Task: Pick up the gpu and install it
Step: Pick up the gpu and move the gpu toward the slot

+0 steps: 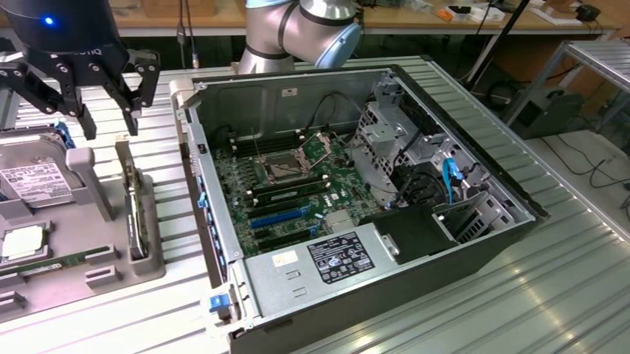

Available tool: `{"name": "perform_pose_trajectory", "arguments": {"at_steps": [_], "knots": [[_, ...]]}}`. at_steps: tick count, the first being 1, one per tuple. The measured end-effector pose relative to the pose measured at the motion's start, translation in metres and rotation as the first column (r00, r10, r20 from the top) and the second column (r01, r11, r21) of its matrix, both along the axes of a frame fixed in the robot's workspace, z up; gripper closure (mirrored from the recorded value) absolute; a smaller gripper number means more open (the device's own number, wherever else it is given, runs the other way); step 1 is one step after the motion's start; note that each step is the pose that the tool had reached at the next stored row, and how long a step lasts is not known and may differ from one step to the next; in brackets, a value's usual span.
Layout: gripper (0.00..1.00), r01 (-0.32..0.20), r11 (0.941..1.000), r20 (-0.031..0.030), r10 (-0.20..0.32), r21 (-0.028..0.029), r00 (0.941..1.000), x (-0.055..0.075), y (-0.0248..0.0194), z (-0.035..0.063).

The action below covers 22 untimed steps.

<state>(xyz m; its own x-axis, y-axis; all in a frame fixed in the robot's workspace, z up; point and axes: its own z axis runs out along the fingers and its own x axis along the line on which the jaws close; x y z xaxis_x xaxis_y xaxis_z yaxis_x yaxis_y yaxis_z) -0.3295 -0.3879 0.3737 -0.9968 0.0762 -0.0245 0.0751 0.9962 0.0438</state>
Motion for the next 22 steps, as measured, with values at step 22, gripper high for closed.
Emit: {"name": "perform_pose_trajectory", "arguments": {"at_steps": [22], "knots": [[0.50, 0.000, 1.0000, 0.0000, 0.000, -0.0003, 1.0000, 0.000, -0.0096, -0.0314]]}}
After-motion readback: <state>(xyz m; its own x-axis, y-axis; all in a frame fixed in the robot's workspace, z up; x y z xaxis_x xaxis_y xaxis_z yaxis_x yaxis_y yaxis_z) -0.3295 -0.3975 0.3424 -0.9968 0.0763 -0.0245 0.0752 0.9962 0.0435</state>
